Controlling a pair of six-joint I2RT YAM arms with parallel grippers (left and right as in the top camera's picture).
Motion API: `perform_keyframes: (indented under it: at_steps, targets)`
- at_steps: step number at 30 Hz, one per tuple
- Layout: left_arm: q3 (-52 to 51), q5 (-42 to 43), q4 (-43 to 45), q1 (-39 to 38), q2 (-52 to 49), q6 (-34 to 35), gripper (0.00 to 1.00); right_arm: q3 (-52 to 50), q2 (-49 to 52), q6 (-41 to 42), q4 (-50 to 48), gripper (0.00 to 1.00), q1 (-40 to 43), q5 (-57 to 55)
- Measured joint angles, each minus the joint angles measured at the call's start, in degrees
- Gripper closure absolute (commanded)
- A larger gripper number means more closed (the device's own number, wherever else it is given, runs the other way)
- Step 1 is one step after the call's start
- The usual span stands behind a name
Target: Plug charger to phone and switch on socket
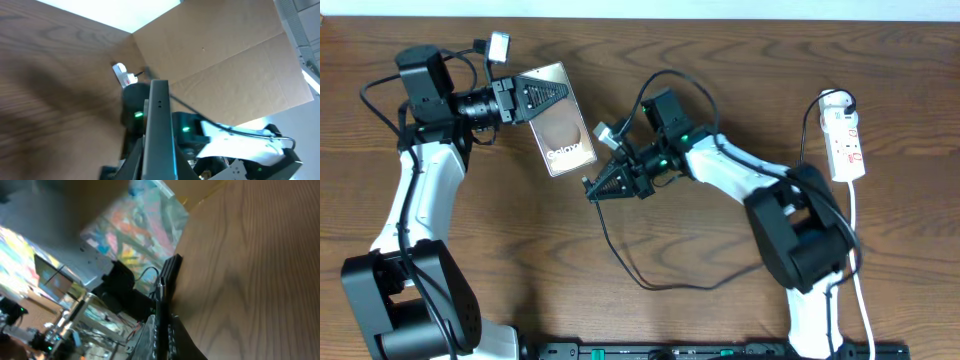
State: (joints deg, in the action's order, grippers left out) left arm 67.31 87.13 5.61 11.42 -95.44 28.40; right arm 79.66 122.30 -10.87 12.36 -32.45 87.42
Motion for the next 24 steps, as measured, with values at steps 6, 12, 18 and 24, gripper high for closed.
perform_keyframes:
  at_steps: [6,12,18,24]
  targets:
    - [0.00,-0.02,0.94,0.28,0.00,-0.17,0.93,0.04,1.49,3.32,-5.09,0.99,-0.09,0.37]
    - [0.00,-0.02,0.96,0.28,0.00,-2.10,0.93,0.07,1.49,6.19,-7.61,0.99,-0.81,0.48]
    - [0.00,-0.02,0.98,0.28,0.00,-4.22,0.93,0.04,1.49,9.81,-12.37,0.99,-1.29,0.68]
    - [0.00,-1.29,0.96,0.44,0.00,-4.61,0.92,0.07,1.49,16.02,-19.85,0.99,-1.29,0.83]
